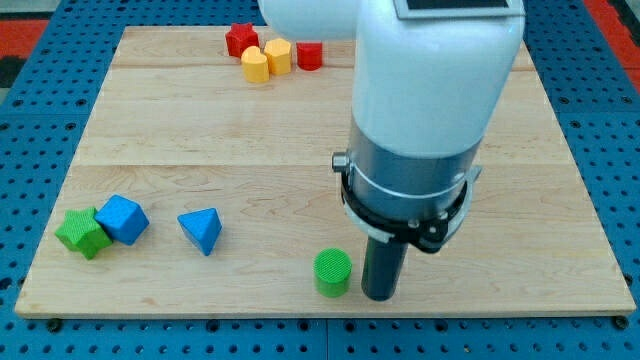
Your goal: Move arm right to the green circle
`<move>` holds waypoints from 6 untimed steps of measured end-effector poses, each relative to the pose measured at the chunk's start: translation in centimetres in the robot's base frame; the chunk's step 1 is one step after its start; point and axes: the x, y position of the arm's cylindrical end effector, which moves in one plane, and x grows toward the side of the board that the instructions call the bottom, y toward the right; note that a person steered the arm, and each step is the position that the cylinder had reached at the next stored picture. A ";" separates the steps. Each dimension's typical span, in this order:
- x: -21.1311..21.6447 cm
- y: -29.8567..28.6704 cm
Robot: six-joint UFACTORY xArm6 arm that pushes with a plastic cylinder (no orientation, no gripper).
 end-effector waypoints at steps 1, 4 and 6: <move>-0.3 -4.6; -4.6 -7.4; -8.6 -9.4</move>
